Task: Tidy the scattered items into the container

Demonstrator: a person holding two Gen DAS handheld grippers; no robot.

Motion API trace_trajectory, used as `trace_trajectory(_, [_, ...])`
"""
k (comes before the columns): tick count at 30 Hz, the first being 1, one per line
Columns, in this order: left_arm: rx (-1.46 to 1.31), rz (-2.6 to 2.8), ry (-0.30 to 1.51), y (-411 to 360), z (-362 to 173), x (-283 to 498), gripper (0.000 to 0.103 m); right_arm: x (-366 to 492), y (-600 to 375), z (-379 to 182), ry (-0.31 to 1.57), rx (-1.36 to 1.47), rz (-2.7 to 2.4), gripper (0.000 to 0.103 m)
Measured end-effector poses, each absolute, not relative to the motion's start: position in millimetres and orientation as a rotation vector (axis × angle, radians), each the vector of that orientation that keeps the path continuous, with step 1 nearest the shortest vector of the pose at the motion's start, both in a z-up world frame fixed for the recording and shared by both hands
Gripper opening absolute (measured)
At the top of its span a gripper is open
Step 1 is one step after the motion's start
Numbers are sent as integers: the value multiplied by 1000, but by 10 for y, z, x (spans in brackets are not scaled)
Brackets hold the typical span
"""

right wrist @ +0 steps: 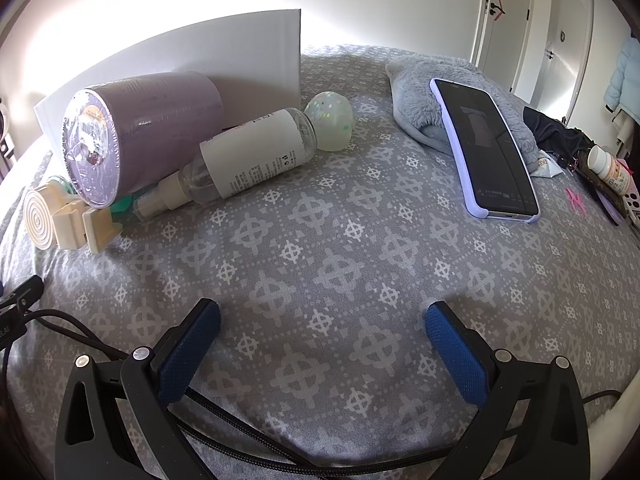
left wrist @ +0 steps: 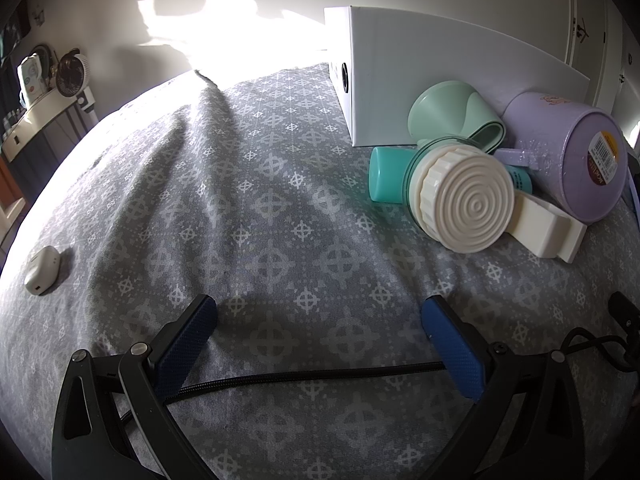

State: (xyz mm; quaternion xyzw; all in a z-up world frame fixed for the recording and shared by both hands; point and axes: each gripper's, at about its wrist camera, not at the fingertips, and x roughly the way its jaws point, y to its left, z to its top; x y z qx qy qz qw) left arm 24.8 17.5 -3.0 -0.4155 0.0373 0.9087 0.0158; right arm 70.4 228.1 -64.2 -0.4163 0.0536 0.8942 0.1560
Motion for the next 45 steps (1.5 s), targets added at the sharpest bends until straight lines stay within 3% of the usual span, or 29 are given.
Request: trace_trajectory(45, [-1300,2823,110,117,-9,227,103,681,2305,-646,145,-1188,2560,103])
